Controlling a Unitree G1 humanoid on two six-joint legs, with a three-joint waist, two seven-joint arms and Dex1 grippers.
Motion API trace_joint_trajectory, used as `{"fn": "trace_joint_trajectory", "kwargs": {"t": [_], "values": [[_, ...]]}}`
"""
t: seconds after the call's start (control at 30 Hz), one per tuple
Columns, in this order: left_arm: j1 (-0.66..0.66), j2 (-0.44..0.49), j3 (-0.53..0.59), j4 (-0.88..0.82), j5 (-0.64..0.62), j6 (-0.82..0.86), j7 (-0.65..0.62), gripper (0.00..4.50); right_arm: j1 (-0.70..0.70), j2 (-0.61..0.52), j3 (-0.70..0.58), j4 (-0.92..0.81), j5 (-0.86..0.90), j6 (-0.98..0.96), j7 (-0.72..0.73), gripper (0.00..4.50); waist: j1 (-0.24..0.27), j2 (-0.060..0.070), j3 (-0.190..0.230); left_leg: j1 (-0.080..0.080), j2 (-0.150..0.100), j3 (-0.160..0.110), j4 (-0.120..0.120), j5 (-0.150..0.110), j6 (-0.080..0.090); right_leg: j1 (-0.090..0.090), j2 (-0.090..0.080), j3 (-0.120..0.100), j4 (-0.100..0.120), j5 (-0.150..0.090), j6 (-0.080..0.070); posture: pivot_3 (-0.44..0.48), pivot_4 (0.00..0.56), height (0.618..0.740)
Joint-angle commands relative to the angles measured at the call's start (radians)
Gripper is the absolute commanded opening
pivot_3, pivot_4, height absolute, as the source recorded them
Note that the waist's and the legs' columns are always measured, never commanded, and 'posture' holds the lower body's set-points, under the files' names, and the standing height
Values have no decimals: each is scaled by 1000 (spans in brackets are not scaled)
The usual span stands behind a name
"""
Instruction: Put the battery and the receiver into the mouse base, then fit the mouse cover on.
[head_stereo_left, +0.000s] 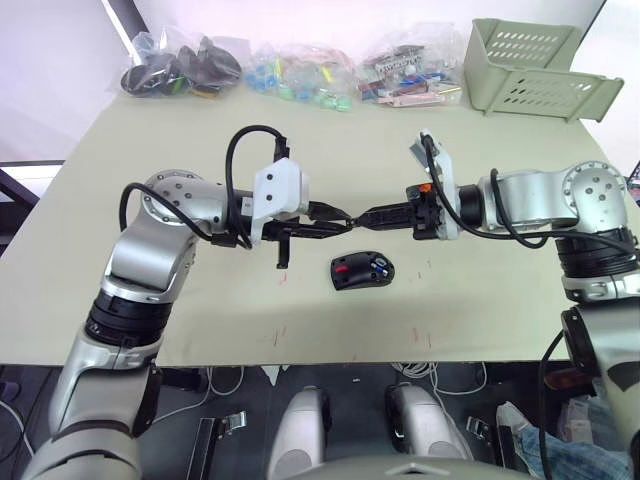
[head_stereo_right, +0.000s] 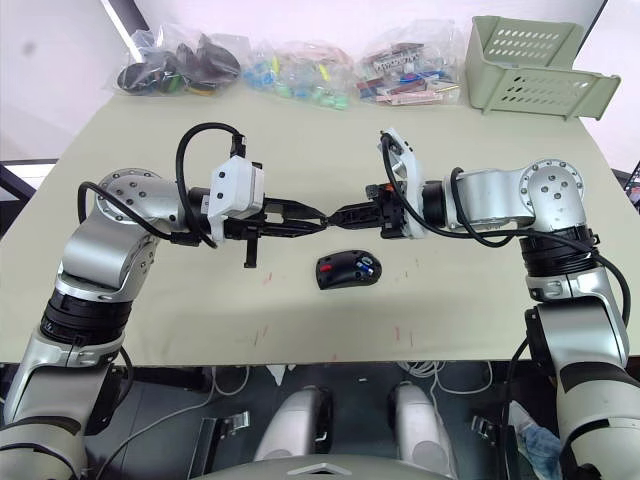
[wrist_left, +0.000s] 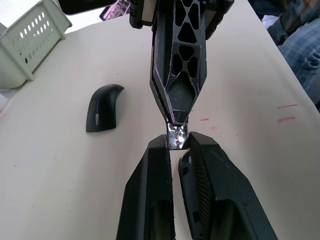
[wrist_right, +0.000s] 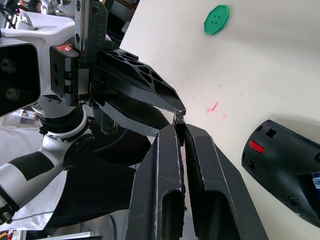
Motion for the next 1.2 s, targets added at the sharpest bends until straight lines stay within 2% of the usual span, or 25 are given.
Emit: {"fn": "trace_joint_trajectory", "kwargs": {"t": [0.03, 0.1, 0.13, 0.3, 0.33, 0.4, 0.43, 0.63, 0.8, 1.0, 1.2], "values": [[-14, 4, 30, -12, -87, 100, -13, 51, -10, -14, -4, -28, 26, -4, 17, 47, 0, 0, 0, 0, 0, 0, 0, 0, 0, 0, 0, 0, 0, 0, 0, 0, 150, 740], [-3, 15, 47, -3, -102, 124, -13, 1129, -15, -32, 5, -33, 26, -3, 14, 0, 0, 0, 0, 0, 0, 0, 0, 0, 0, 0, 0, 0, 0, 0, 0, 0, 150, 740], [7, 16, 53, 2, -103, 130, -5, 1245, -21, -45, 13, -32, 26, 2, 14, 0, 0, 0, 0, 0, 0, 0, 0, 0, 0, 0, 0, 0, 0, 0, 0, 0, 150, 740], [80, 22, 57, 35, -86, 119, 14, 3669, -73, -115, 43, -26, -76, 64, 58, 0, 0, 0, 0, 0, 0, 0, 0, 0, 0, 0, 0, 0, 0, 0, 0, 0, 150, 740], [112, 15, 61, 39, -90, 121, 22, 3804, -104, -137, 53, -38, -145, 98, 91, 0, 0, 1, 0, 0, 0, 0, 0, 0, 0, 0, 0, 0, 0, 0, 0, 0, 150, 740], [158, 5, 58, 49, -84, 107, 30, 4380, -163, -164, 82, -56, -249, 168, 157, 0, 0, 3, 2, 1, 0, 1, 0, 0, 0, 0, 0, 1, 0, 0, 0, 0, 150, 740], [183, 0, 56, 55, -80, 98, 34, 4500, -202, -180, 122, -82, -315, 200, 207, 0, 0, 4, 2, 0, 0, 1, 0, 0, 0, -1, 0, 1, 0, 0, 0, 0, 150, 740], [265, -35, 16, 126, -20, 5, 49, 4500, -382, -227, 325, -140, -592, 227, 533, 0, 1, 4, 3, -1, 1, 3, -1, 0, 0, -5, 0, 2, 1, 0, 0, 0, 150, 740], [262, -79, -9, 187, 11, -48, 61, 4500, -456, -226, 435, -149, -798, 193, 762, 0, 2, 5, 3, -2, 1, 4, 0, 0, 0, -5, -1, 2, 2, 0, 0, 0, 150, 740], [242, -160, -61, 271, 74, -124, 90, 4500, -567, -222, 639, -126, -1043, 105, 1054, 0, 3, 6, 4, -3, 0, 4, 1, 0, 0, -6, -2, 2, 2, 0, 0, 0, 150, 740], [200, -199, -82, 313, 102, -154, 98, 4500, -588, -199, 748, -106, -1196, 54, 1233, 0, 3, 6, 4, -3, 0, 3, 2, 0, 0, -6, -1, 2, 3, 0, 0, 0, 150, 740]]}}
